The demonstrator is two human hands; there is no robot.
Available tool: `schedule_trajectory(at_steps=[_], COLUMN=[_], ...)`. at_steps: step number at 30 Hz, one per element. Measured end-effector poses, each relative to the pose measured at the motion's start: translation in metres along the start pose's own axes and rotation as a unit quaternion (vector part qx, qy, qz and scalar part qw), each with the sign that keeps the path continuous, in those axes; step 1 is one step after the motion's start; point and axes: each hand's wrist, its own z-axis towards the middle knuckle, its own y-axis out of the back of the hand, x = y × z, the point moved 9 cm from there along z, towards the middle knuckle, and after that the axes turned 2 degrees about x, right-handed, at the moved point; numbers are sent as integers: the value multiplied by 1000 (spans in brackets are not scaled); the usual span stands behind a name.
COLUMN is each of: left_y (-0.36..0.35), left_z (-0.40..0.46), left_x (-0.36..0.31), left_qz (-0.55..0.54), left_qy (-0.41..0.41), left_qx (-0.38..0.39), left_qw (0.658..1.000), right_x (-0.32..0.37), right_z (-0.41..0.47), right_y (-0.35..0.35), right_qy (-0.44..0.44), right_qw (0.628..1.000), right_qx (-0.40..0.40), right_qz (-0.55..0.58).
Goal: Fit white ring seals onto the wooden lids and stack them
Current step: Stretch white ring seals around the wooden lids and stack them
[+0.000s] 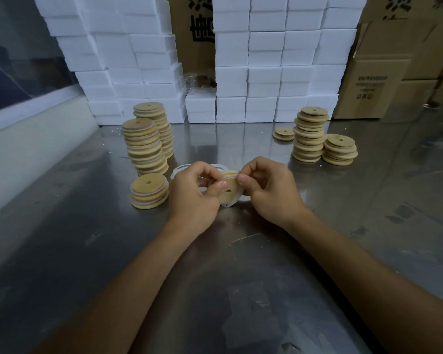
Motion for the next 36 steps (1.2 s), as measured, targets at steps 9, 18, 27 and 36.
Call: schedule_trajectory(at_steps=[9,18,27,36], left_y=[4,-2,-4,-1], left_z=[3,1,-10,-7], left_x=[0,5,-30,-14], left_qz=[19,-23,163,104], left_qy=[-1,7,-158,-64], left_qx=[12,21,21,-2], left_qw=[1000,999,974,993], right_x=[-5,-13,28,25], right_z=[0,-2,-7,-10], right_y=[-1,-4,0,-6], right_qy=[-15,-44,125,103], right_qw=[997,997,982,991], right_qx=[44,19,13,7], right_qz=[54,64,-138,-83])
